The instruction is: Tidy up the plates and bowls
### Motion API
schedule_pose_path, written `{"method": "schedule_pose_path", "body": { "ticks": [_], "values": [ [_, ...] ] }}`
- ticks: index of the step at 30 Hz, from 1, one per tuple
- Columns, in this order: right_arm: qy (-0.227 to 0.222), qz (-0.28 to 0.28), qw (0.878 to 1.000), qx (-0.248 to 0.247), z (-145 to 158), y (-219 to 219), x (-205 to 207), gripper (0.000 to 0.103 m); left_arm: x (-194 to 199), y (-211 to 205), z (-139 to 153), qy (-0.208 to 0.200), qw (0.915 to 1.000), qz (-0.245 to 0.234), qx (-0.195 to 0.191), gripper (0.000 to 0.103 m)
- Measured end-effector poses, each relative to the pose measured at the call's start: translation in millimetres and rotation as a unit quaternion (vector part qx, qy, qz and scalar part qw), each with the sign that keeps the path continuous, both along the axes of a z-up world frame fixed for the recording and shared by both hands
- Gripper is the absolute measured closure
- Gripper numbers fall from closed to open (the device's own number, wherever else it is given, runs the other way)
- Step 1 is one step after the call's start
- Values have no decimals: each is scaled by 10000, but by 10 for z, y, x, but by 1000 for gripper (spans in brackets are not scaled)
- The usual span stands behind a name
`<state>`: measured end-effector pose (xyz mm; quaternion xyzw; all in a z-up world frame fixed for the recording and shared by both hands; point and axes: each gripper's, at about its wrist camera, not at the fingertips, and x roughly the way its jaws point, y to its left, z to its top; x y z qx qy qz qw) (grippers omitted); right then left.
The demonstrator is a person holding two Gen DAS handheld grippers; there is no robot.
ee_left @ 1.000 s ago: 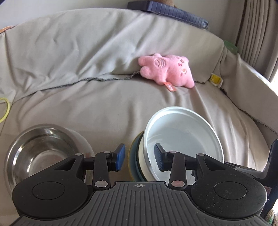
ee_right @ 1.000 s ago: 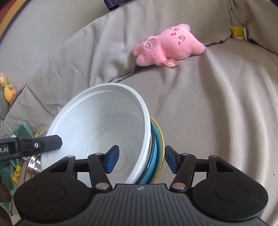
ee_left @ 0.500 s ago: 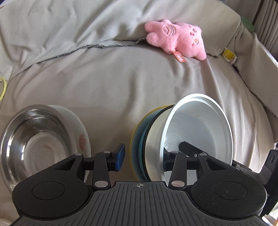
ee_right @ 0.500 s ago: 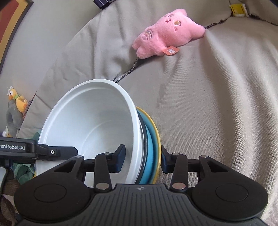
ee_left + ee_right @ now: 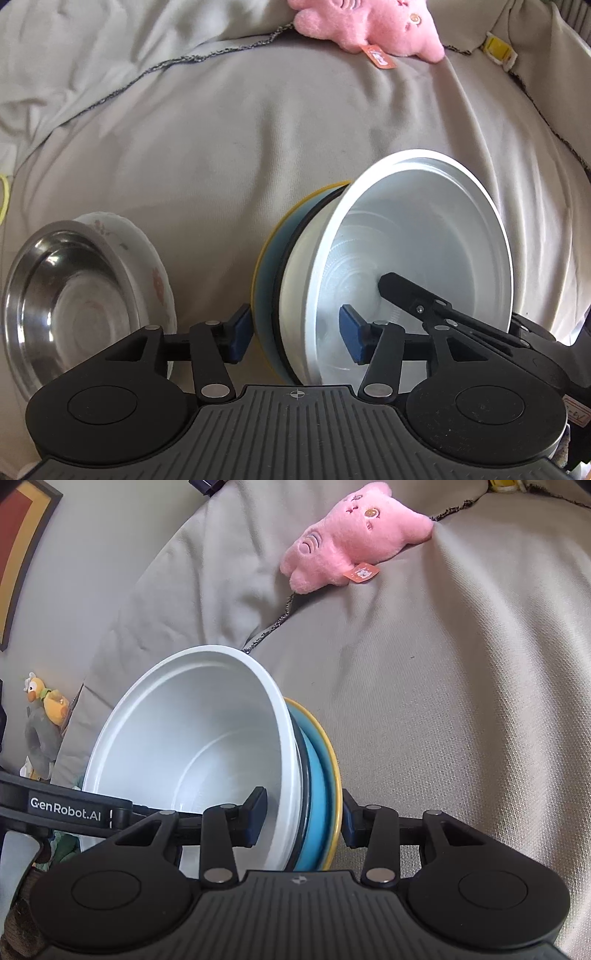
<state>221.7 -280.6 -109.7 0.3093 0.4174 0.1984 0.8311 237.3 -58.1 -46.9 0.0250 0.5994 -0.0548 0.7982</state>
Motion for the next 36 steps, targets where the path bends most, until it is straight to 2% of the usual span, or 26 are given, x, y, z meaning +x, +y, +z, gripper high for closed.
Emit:
{"method": "schedule_pose_path", "body": {
  "ticks": [3, 9, 13, 25, 36],
  "values": [
    [-5, 9, 10000, -5, -11, -4, 19, 62, 12, -13, -36, -10, 10000, -35, -17, 41],
    [-16, 52, 10000, -11, -19, -6, 26, 62, 2, -48, -64, 36, 10000, 7, 58, 41],
    [-6, 63, 10000, -7, -26, -5, 29, 62, 57, -104, -94, 171, 9995, -74, 262, 43],
    [3, 143, 9999, 37, -42, 7, 56, 62, 106, -71, -117, 559, 9981, 57, 270, 44],
    [34, 135, 9999, 85, -49, -7, 50, 62, 53, -141, -108, 471, 9981, -93, 397, 45]
  ]
}}
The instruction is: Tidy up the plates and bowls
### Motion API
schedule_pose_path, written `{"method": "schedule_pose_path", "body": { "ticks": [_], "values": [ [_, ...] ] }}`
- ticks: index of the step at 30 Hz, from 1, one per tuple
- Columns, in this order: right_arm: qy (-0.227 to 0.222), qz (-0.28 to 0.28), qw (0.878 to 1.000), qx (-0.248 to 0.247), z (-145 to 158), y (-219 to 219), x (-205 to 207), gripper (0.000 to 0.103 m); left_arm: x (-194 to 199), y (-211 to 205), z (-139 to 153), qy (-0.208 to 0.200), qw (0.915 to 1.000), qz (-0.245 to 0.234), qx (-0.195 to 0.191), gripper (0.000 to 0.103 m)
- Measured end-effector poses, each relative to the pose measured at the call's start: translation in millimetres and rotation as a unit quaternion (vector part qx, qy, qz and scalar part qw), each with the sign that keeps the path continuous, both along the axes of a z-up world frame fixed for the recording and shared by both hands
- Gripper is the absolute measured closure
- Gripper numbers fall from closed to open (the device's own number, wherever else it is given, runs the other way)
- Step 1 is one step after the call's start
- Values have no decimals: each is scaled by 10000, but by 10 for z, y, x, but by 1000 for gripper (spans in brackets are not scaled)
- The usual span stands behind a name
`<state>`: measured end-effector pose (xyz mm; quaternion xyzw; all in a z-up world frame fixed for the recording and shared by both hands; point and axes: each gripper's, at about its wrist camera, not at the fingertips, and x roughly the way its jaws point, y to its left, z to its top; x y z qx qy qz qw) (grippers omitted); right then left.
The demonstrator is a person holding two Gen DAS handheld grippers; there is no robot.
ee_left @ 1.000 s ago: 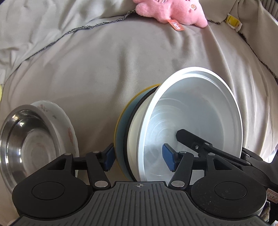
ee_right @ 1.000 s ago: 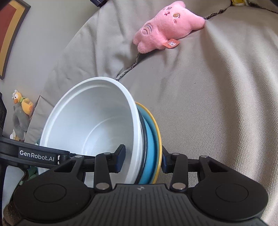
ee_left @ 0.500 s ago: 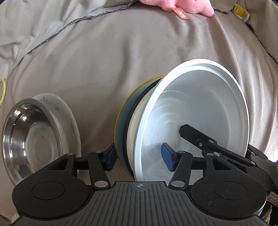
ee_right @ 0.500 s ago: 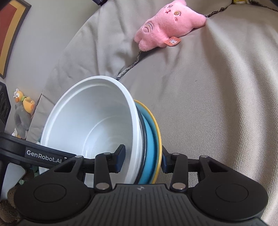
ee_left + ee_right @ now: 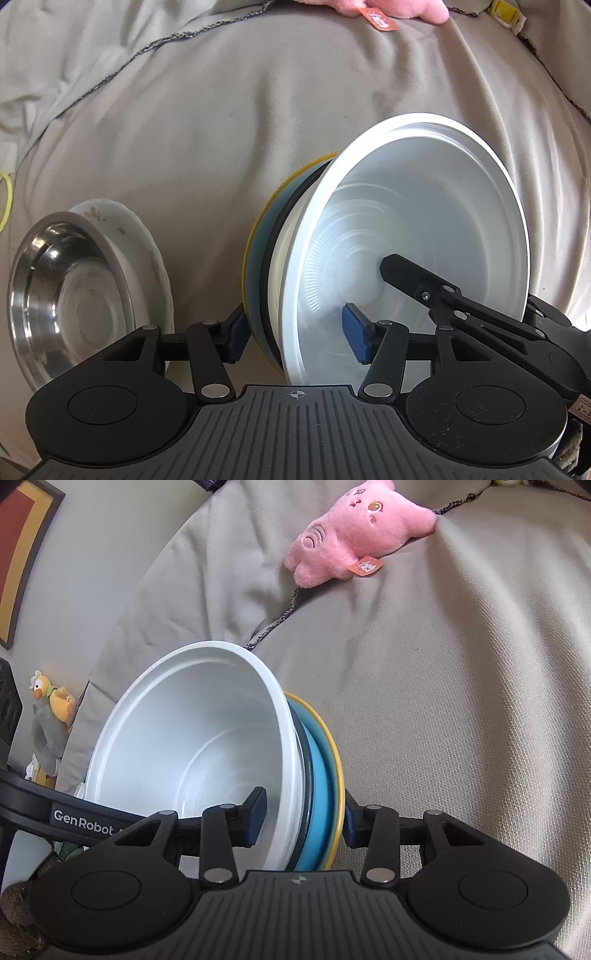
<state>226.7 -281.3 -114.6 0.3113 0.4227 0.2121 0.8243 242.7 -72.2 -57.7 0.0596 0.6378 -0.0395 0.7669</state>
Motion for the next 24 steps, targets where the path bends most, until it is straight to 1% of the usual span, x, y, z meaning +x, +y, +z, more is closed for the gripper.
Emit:
{"method": "schedule_pose_path", "body": {
  "ticks": [4, 6, 9, 11, 12, 15, 19, 21, 24],
  "values": [
    [3, -44, 10000, -37, 10, -16, -11, 62, -9, -46, 8, -43, 9999, -93, 45, 46],
    [-34, -140, 9997, -185, 30, -32, -25, 62, -5, -61, 21, -77, 9999, -113, 28, 48],
    [104, -184, 9997, -135, 31, -79, 10, 62, -26, -69, 51, -113, 9999, -100, -2, 48],
    [153, -258, 9993, -216, 46, -99, 26, 62, -26, -61, 51, -114, 9999, -64, 9, 48],
    [150, -273, 9992, -237, 56, -104, 31, 62, -24, -50, 54, -113, 9999, -10, 8, 47],
    [224, -173, 9994, -205, 66, -109, 72, 62, -2, -48, 41, -114, 9999, -3, 17, 45],
    [438, -56, 9990, -88, 64, -97, 174, 63, 43, -37, 51, -25, 10000, 14, -46, 46],
    [503, 124, 9987, 6, 72, -72, 224, 63, 74, -19, 53, 19, 10000, 34, -79, 46],
    [460, 245, 9984, -198, 104, -1, 246, 62, 103, -19, 49, 48, 10000, 13, -45, 46]
  ]
}}
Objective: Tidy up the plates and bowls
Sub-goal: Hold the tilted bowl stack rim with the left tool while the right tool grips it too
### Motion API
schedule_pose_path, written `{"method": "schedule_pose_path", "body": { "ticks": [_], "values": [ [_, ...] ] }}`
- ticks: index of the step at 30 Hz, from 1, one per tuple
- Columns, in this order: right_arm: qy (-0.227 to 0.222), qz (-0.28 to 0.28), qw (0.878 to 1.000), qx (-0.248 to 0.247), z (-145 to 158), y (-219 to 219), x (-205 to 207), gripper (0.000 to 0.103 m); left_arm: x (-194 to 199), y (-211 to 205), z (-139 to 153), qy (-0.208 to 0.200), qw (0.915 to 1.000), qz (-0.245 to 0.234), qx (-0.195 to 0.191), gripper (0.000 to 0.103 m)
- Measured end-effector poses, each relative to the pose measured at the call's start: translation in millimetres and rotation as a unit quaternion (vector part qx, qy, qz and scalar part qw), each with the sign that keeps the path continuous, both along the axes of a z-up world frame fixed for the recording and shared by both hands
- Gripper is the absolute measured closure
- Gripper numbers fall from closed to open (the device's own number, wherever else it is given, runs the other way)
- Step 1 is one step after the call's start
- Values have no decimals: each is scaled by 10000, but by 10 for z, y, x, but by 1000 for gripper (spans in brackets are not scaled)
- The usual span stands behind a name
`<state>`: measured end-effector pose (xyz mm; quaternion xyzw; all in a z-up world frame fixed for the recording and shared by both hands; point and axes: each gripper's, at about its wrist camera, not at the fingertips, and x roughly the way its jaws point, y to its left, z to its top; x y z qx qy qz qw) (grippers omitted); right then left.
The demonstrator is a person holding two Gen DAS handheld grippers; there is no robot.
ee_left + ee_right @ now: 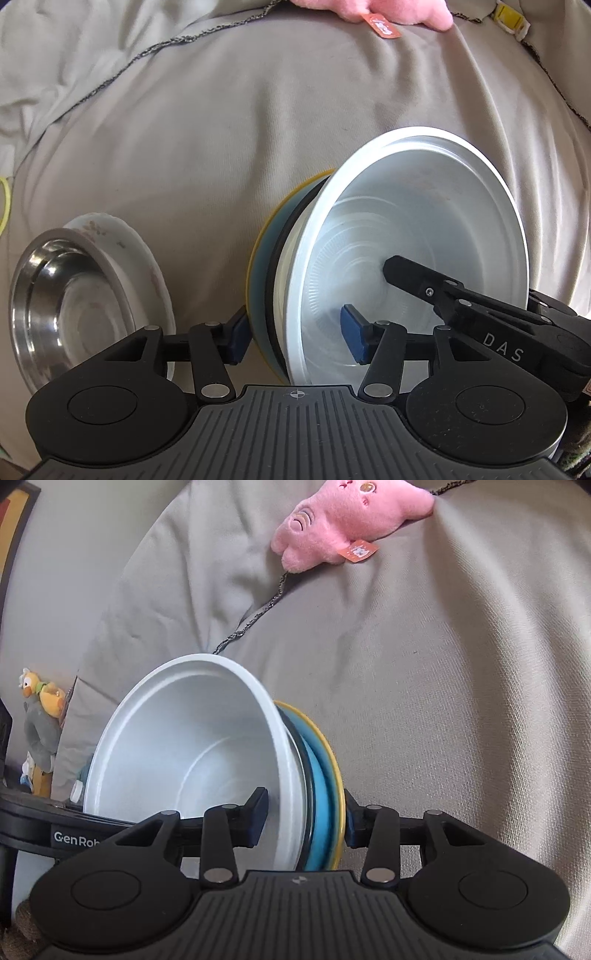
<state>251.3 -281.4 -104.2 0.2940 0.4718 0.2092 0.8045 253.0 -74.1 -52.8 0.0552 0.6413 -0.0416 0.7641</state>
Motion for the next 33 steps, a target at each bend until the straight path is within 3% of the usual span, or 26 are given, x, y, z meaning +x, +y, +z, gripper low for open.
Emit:
{"method": "schedule_pose_path", "body": {
  "ticks": [13, 27, 33],
  "values": [
    [-68, 156, 9998, -102, 9, 15, -14, 62, 29, 29, -23, -64, 10000, 53, -49, 46],
    [214, 130, 9984, 503, -148, -49, 40, 58, 16, -62, 11, -166, 9997, -132, 130, 46],
    [198, 160, 9982, 537, -166, -38, 56, 58, -4, -100, 18, -191, 9995, -162, 168, 46]
  ]
}}
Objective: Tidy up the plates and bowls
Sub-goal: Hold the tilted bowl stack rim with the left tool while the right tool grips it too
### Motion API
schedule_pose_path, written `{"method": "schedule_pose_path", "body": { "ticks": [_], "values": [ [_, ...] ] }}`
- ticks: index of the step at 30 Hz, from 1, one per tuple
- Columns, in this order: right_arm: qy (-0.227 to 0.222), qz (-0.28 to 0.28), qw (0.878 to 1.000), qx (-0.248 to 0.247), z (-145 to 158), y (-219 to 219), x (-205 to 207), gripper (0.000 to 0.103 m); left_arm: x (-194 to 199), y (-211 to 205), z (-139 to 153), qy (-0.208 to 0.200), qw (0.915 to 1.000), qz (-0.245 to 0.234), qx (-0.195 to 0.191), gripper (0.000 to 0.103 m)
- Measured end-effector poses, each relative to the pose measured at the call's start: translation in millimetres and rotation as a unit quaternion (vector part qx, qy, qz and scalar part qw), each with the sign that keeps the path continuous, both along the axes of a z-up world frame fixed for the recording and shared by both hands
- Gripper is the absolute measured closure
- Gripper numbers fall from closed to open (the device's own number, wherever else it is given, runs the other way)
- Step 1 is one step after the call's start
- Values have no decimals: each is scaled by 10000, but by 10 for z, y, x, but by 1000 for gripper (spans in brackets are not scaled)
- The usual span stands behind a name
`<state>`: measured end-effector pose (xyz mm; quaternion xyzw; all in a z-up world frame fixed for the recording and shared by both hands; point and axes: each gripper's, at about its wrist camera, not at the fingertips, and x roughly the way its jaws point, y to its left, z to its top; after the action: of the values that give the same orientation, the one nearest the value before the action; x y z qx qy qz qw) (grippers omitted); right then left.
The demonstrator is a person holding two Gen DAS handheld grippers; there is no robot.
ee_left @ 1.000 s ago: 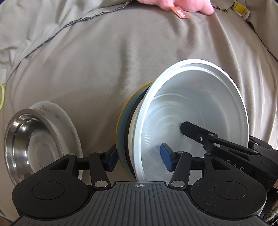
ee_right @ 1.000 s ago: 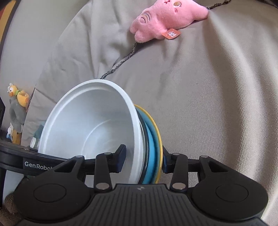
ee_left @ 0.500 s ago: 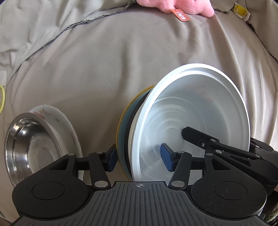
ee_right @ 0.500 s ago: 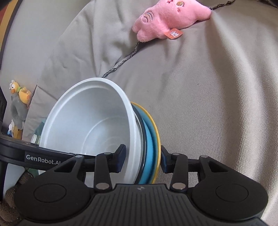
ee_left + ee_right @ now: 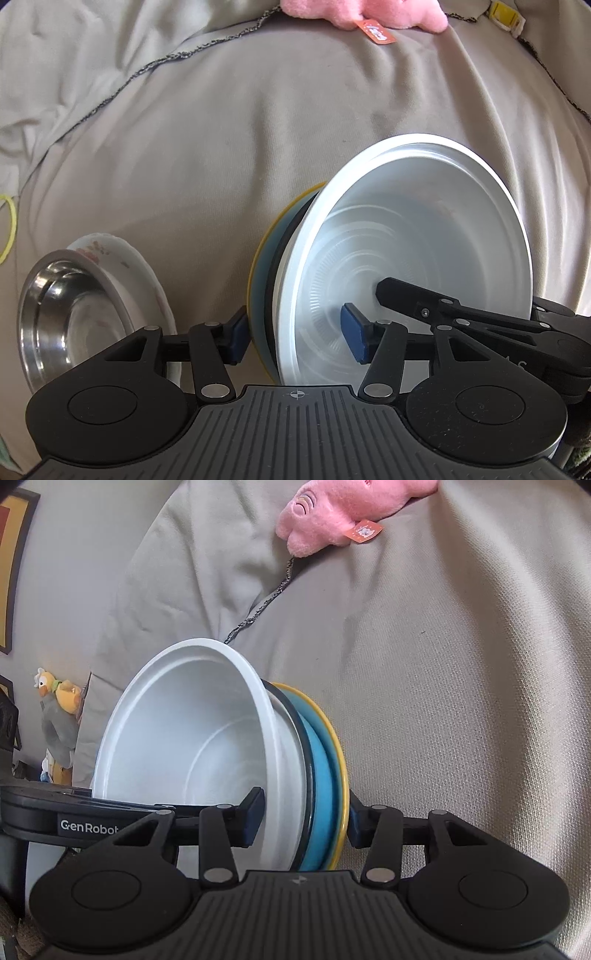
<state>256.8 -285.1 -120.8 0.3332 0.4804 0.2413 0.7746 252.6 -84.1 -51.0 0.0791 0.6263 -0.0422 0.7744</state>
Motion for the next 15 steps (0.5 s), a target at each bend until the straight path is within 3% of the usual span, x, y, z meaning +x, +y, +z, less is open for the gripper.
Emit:
{"method": "schedule_pose_path", "body": {
  "ticks": [15],
  "values": [
    [23, 41, 10000, 64, -28, -18, 17, 57, 12, 12, -16, -12, 10000, -33, 24, 46]
  ]
}}
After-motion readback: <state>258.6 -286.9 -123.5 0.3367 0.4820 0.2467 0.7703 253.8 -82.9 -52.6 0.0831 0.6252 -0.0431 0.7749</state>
